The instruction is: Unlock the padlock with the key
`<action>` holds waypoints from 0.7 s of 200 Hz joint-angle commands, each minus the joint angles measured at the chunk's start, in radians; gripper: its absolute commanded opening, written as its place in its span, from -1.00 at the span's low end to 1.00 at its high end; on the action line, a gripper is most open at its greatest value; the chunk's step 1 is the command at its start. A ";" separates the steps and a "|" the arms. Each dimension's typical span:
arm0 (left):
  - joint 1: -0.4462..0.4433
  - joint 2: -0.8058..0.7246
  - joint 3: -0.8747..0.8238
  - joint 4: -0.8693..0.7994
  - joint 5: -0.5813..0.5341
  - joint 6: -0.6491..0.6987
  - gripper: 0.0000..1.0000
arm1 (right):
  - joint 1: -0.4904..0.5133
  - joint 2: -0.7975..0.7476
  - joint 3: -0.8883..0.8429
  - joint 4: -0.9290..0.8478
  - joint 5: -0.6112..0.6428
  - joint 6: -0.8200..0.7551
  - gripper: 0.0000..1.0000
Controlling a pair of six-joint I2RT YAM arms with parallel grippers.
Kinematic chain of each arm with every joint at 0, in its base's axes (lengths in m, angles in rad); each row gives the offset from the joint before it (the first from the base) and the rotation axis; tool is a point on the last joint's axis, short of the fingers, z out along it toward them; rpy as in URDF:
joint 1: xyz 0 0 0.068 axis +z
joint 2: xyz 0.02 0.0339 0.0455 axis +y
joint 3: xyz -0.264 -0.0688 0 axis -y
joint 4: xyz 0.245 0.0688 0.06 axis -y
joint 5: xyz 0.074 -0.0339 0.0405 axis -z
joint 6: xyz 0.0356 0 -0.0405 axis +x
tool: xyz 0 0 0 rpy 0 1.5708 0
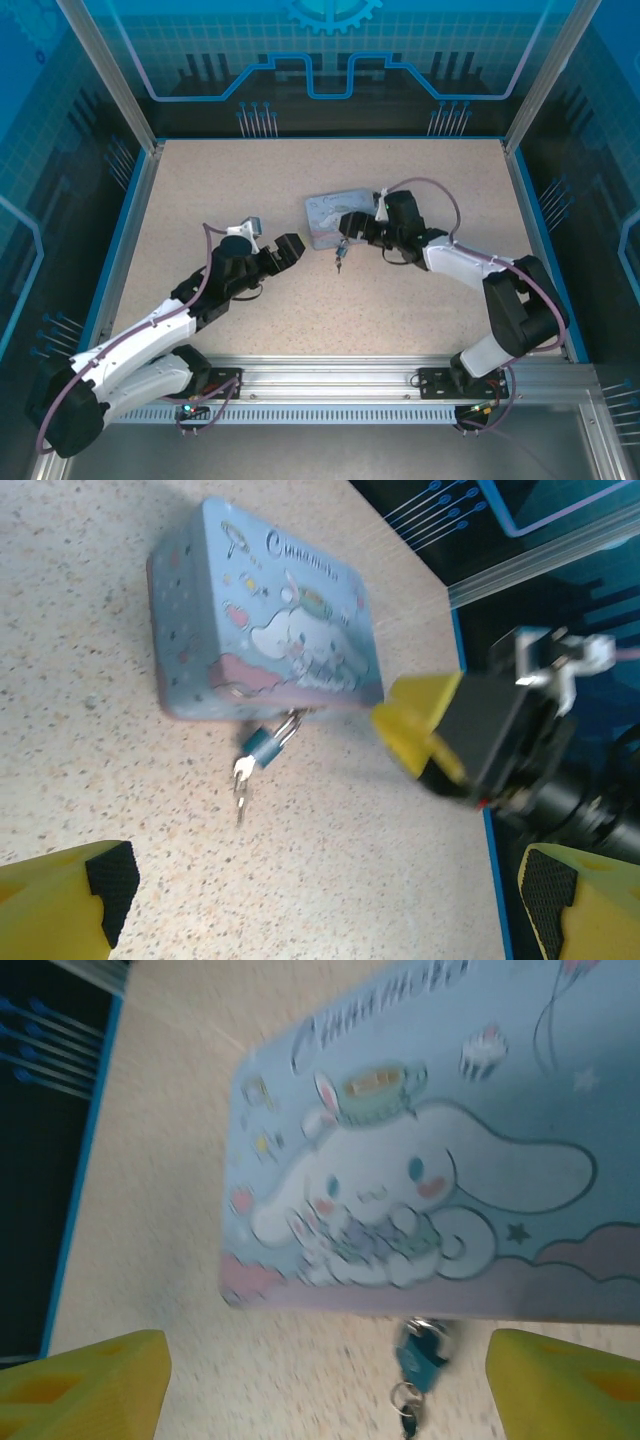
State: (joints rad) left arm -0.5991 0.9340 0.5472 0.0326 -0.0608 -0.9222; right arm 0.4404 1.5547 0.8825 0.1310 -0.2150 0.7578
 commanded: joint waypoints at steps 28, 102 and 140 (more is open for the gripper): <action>-0.003 0.012 -0.020 -0.015 -0.029 0.029 0.98 | -0.014 -0.104 -0.125 -0.023 -0.052 -0.044 0.63; 0.005 0.211 0.133 -0.025 -0.002 0.103 0.98 | -0.008 -0.103 -0.339 0.204 -0.005 0.061 0.39; 0.022 0.339 0.221 -0.002 0.019 0.117 0.98 | 0.021 -0.014 -0.324 0.321 -0.005 0.083 0.07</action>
State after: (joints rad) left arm -0.5953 1.2083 0.7040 0.0139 -0.0620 -0.8490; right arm 0.4397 1.4841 0.5468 0.3267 -0.2276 0.8188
